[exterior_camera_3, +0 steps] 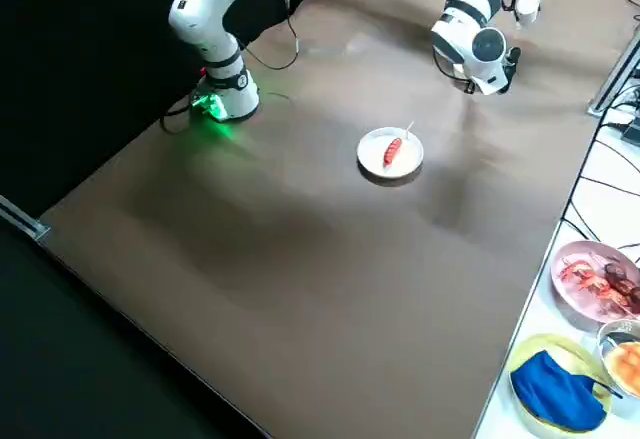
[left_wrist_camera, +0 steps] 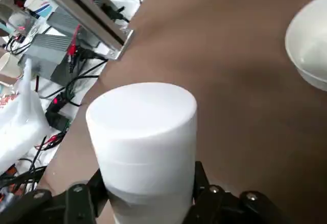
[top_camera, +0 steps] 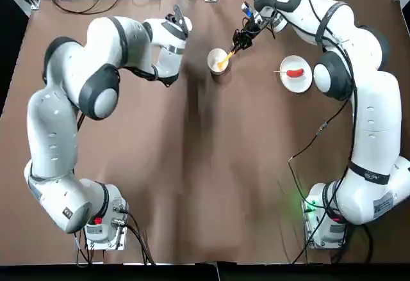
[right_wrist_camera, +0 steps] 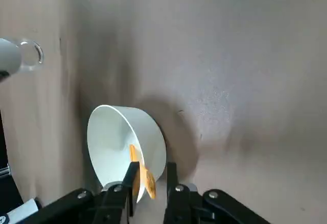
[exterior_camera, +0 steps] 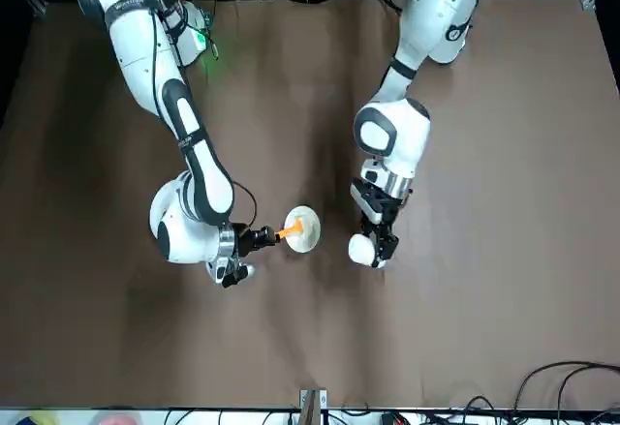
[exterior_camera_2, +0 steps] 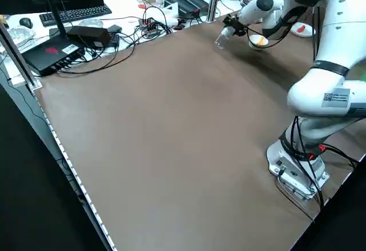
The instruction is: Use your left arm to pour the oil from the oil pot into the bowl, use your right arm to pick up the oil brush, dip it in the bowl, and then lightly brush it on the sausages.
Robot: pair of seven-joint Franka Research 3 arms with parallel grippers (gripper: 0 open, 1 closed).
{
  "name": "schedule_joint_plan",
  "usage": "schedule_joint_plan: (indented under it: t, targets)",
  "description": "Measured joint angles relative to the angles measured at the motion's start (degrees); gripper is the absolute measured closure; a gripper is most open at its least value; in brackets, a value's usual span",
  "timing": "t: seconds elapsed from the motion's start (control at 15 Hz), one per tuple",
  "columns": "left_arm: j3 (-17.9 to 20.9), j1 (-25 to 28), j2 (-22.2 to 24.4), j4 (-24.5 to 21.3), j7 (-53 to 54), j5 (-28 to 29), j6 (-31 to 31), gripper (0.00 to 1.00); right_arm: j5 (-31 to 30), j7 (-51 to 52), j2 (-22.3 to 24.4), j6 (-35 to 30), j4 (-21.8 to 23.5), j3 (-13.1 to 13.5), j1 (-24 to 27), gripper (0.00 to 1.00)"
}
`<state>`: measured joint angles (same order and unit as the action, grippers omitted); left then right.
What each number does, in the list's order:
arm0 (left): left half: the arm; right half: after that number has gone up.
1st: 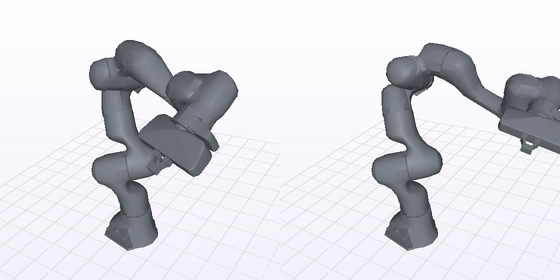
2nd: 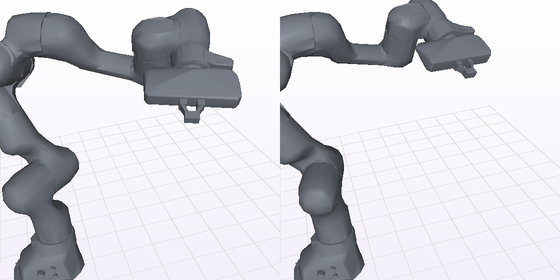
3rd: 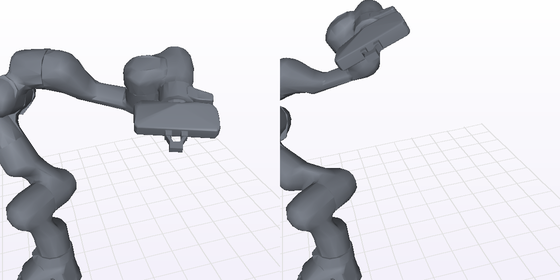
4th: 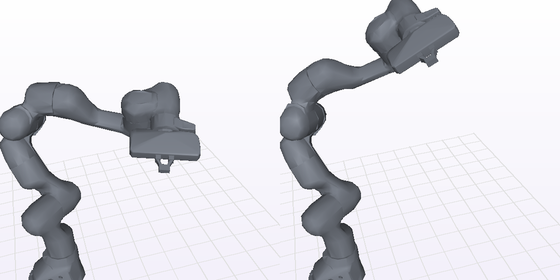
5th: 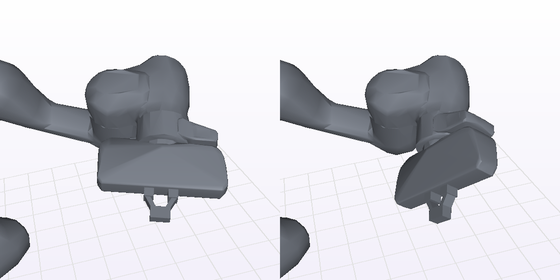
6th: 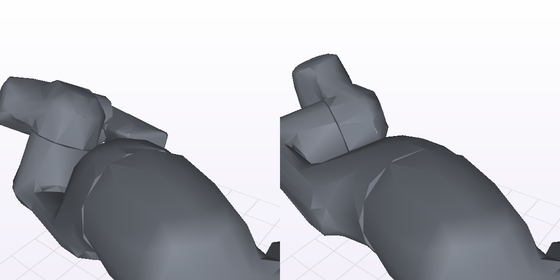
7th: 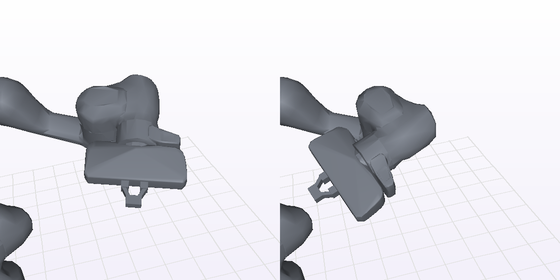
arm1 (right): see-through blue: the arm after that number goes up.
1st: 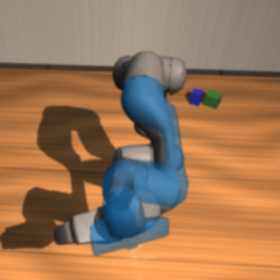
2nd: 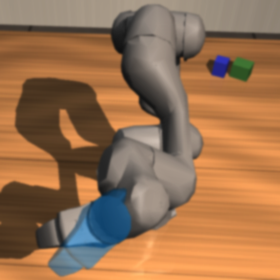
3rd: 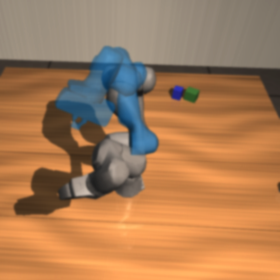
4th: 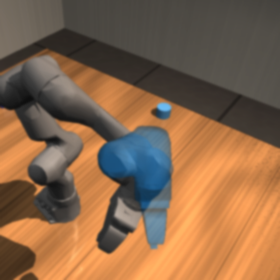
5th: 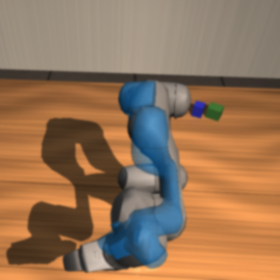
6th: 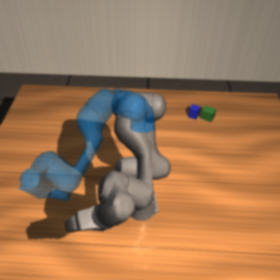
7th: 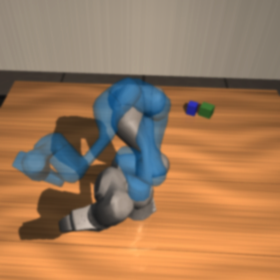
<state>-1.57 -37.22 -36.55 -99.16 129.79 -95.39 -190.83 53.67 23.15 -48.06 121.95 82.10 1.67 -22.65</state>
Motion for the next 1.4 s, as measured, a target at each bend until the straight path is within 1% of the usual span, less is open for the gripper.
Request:
schedule_joint_plan:
  t: [0.27, 0.4, 0.6, 0.73, 0.93, 1.13, 1.2, 1.4]
  targets:
    - [-7.4, 10.2, 1.6, -0.3, 0.8, 0.0, 1.5, 0.34, 0.0, 0.0, 0.0, -0.1, 0.0, 0.0, 0.0, 0.74]
    - [-9.9, 14.4, 2.1, -0.4, 1.0, 0.0, 2.5, 0.34, 0.0, 0.1, 0.0, -0.1, 0.0, 0.0, 0.0, 0.74]
    - [-11.0, 19.0, 3.2, -1.3, 1.7, 0.3, 6.1, 0.34, 0.0, 0.1, 0.0, -0.2, 0.0, 0.0, 0.0, 0.75]
    - [-11.1, 22.3, 4.3, -2.8, 1.9, 2.0, 10.1, 0.34, 0.0, 0.1, 0.0, -0.2, 0.0, 0.0, -0.1, 0.76]
    - [-11.1, 27.6, 5.6, -4.9, 1.9, 7.0, 17.7, 0.34, 0.0, 0.1, -0.1, -0.2, 0.0, -0.1, -0.1, 0.78]
    - [-11.1, 33.3, 6.6, -6.5, 1.9, 12.7, 28.4, 0.34, 0.0, 0.1, -0.1, -0.3, 0.0, -0.1, -0.2, 0.78]
    - [-11.1, 37.1, 6.9, -7.0, 1.9, 16.9, 36.3, 0.34, 0.0, 0.1, -0.1, -0.4, 0.0, -0.1, -0.4, 0.78]
    - [-11.1, 42.7, 7.2, -7.1, 1.9, 22.2, 47.6, 0.34, 0.0, 0.1, -0.2, -0.4, 0.0, -0.1, -0.7, 0.79]
